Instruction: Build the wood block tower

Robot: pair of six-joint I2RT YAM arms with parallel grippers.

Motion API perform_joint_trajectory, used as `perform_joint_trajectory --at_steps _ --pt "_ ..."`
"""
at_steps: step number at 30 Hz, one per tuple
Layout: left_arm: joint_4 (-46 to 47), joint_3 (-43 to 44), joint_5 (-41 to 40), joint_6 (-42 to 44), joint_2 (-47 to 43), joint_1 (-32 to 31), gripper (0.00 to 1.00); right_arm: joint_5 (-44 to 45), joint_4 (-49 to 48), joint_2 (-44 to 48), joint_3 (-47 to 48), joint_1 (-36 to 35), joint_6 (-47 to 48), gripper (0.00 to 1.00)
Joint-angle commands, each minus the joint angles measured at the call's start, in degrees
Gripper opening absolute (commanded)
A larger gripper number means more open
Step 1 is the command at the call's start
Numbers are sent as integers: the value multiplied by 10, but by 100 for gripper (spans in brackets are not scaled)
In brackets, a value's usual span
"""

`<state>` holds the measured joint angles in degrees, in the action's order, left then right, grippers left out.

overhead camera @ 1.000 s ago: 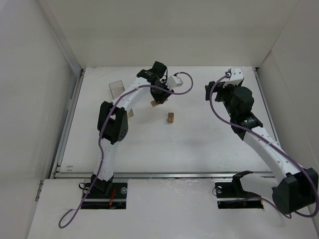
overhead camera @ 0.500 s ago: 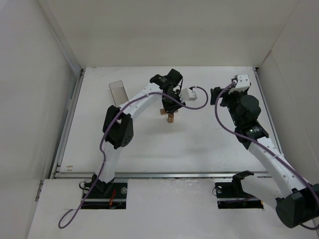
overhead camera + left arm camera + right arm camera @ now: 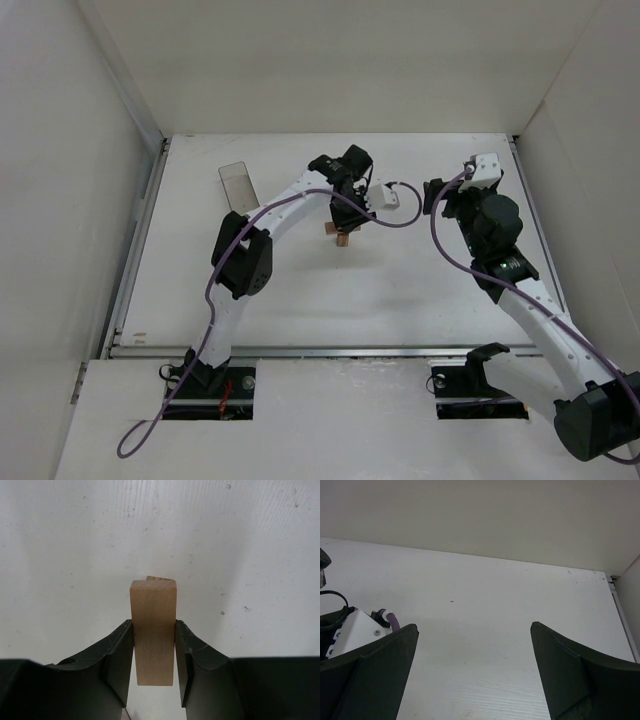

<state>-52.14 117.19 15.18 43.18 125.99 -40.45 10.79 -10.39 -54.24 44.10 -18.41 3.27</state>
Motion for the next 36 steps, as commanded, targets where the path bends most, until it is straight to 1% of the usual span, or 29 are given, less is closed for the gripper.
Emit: perform_joint_trajectory --at_steps 1,23,28,29,33,34,36 --pt "9 -6 18 2 -3 -3 0 11 -14 5 2 -2 8 100" --pt "20 -17 7 2 8 -9 0 11 -14 5 2 -2 13 100" --pt "20 -17 7 7 8 -9 13 11 -14 5 2 -2 13 100" --pt "20 -17 7 7 8 -9 18 11 -14 5 2 -2 13 100" --pt "20 -12 7 7 8 -9 31 11 -14 5 2 -2 13 100" --pt "20 -6 7 7 8 -9 35 11 -14 5 2 -2 13 100" --pt "14 -6 7 12 8 -9 39 6 -14 5 2 -2 13 100"
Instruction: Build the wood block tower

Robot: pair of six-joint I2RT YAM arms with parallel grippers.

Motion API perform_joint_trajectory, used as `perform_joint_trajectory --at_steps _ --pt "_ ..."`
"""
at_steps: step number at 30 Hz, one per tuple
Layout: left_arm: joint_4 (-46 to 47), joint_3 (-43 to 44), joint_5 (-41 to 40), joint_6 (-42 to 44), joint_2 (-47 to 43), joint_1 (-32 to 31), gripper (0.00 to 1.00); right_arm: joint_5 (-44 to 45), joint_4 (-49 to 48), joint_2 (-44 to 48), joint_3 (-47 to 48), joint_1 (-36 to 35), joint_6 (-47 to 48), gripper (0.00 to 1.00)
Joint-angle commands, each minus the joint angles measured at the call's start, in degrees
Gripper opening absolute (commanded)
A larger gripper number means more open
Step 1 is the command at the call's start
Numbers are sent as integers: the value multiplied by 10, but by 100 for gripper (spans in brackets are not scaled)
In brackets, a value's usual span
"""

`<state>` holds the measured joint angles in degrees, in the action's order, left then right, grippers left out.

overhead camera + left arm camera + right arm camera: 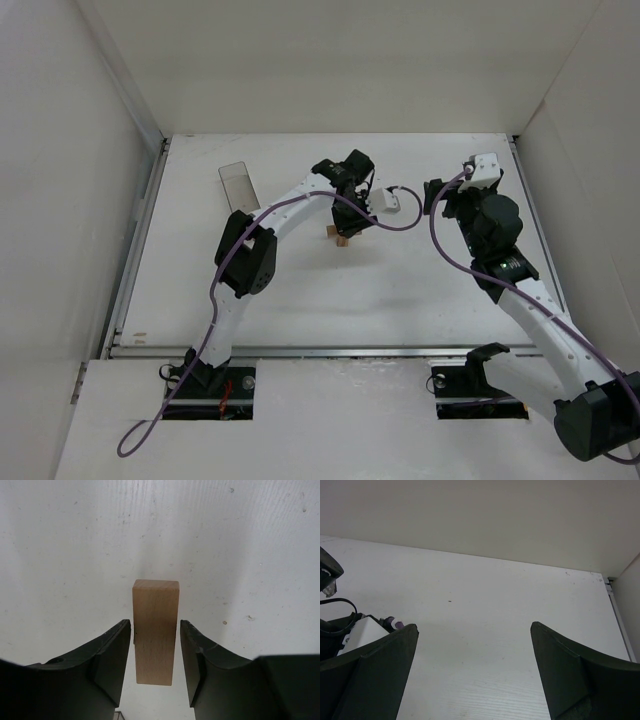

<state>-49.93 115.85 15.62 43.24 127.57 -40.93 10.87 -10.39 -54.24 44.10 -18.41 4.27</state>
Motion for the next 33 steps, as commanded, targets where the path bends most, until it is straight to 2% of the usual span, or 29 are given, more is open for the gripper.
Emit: perform_joint_trajectory --at_steps 1,5,7,8,10,12,15,16,17,20,21,22,23,24,26,27,28,31,33 --pt "-8 8 3 11 -7 -4 42 5 -9 5 2 -2 3 100" --pt "-8 14 8 11 -7 -4 47 5 -9 5 2 -2 3 100" --pt "-8 14 8 11 -7 -4 59 5 -9 5 2 -2 3 100" --pt "-8 14 8 11 -7 -4 69 5 -9 5 2 -2 3 100" --pt "-13 32 8 5 -7 -4 100 5 -9 5 2 -2 3 100" --pt "-20 52 20 0 -13 -4 100 13 -9 5 2 -2 -2 100" --pt "-31 104 45 -25 -35 1 100 77 -9 5 14 -2 -43 100" --pt "-32 131 51 -35 -41 7 100 108 -9 5 20 -2 -58 100" --pt "-32 145 63 -46 -55 13 100 182 -9 5 20 -2 -95 100" --pt "15 172 44 -135 -90 23 100 310 -2 5 20 9 -162 100" --pt "35 172 22 -169 -100 40 100 379 14 -1 20 9 -196 100" --pt "84 163 -11 -244 -112 47 100 410 22 -1 20 15 -212 100" --pt "108 132 -52 -279 -124 54 100 438 32 -7 26 15 -228 100" --pt "131 113 -160 -313 -150 70 100 484 41 -15 26 15 -254 100" --pt "178 73 -289 -389 -173 87 100 519 64 -24 26 21 -274 100" --pt "187 36 -425 -413 -189 96 100 542 70 -31 26 21 -280 100" --pt "195 21 -484 -434 -196 119 100 549 76 -32 32 21 -287 100" --pt "200 -20 -645 -507 -212 173 100 578 81 -43 37 21 -322 100" --pt "200 -34 -681 -523 -221 192 100 578 97 -58 55 21 -340 100"
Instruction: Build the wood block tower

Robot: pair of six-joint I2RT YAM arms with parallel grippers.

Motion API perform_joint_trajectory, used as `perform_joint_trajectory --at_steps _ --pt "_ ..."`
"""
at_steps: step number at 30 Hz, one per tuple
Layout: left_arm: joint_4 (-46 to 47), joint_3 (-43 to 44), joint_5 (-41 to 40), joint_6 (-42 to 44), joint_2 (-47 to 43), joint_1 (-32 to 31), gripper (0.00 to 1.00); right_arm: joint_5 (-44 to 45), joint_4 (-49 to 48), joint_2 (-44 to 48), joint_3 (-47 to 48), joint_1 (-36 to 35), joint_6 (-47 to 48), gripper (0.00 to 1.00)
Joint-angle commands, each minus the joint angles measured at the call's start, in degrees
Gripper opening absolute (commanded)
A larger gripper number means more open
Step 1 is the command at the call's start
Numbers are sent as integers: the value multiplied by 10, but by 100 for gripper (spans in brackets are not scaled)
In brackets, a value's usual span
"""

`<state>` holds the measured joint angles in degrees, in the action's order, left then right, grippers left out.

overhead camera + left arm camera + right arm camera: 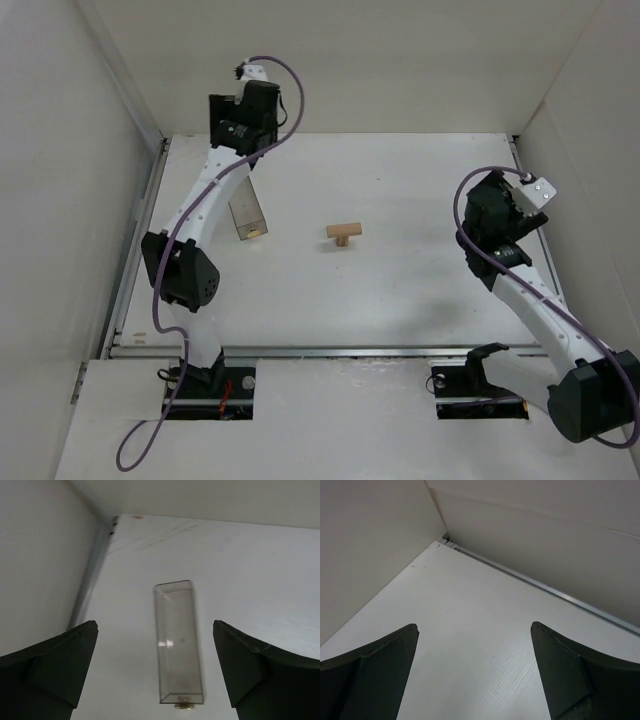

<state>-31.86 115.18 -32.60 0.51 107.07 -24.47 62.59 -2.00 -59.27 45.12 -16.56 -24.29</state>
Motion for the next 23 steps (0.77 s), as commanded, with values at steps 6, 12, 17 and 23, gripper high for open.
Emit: perform_joint_trajectory --at_steps 6,12,17,23 --pt "25 -75 -197 -107 -44 40 100 73 94 -64 106 2 -120 100" --pt "25 -75 -185 -110 -44 40 100 100 185 -124 179 2 -159 100" --pt "25 -75 -170 -104 -44 40 100 105 198 -131 179 -3 -166 100" --pt "20 -75 -159 -104 -44 40 100 92 198 -136 184 -3 -166 100"
